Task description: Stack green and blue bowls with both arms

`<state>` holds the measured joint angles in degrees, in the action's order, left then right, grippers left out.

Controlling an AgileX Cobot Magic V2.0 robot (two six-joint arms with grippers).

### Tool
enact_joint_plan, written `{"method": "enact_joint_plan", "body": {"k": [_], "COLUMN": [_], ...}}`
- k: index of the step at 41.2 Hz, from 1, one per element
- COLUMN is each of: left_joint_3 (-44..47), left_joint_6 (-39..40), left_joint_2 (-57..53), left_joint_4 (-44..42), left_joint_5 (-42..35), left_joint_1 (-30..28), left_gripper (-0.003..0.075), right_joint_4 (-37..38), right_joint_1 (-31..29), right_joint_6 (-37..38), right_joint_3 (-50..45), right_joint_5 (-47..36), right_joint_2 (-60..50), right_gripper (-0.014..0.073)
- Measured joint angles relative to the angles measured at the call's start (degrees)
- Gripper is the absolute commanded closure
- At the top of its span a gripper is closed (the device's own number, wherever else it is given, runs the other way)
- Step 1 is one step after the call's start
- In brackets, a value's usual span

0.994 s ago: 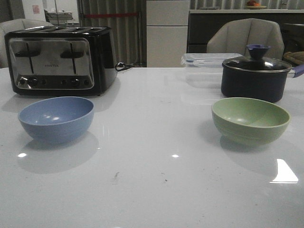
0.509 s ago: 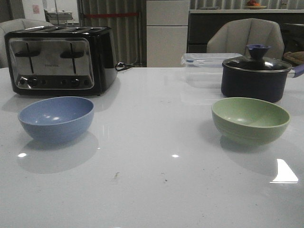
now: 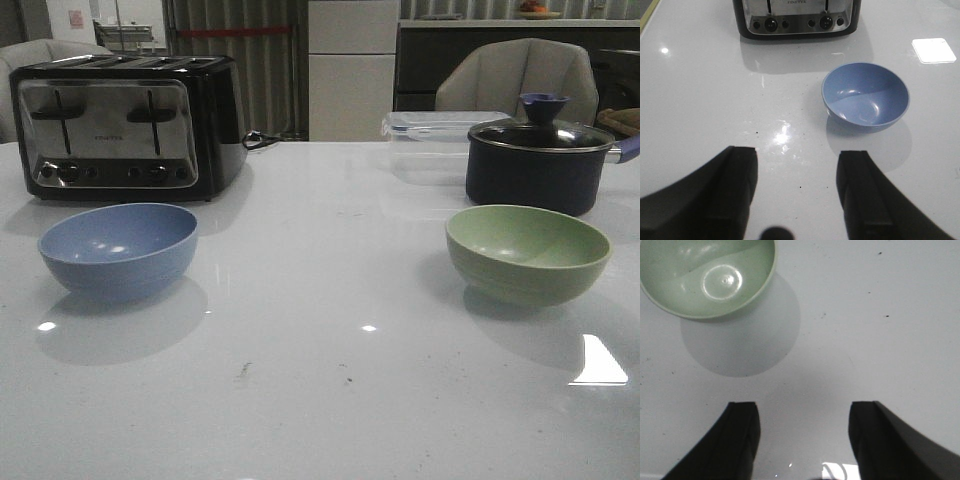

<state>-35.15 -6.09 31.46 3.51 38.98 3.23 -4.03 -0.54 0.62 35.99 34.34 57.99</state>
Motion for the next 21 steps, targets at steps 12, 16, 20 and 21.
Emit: {"method": "enact_joint_plan", "body": {"k": [12, 16, 20, 21], "left_joint_3": [0.00, 0.00, 0.00, 0.00], "left_joint_6": [0.00, 0.00, 0.00, 0.00], "left_joint_2": [0.05, 0.05, 0.05, 0.05], "left_joint_4": [0.00, 0.00, 0.00, 0.00], "left_joint_5": [0.00, 0.00, 0.09, 0.09], "left_joint_1": [0.00, 0.00, 0.00, 0.00], "left_gripper": [0.0287, 0.0287, 0.0287, 0.0287], "right_joint_4": [-3.76, -4.03, -4.12, -4.12], "right_joint_1": [0.00, 0.00, 0.00, 0.00], "right_joint_6": [0.00, 0.00, 0.00, 0.00], "right_joint_3": [11.01, 15.90, 20.37, 21.30], "right_joint_5": [2.32, 4.37, 6.26, 6.68], "right_joint_2": [15.75, 22.09, 27.41, 28.58], "right_gripper": [0.0086, 0.0086, 0.0086, 0.0086]}}
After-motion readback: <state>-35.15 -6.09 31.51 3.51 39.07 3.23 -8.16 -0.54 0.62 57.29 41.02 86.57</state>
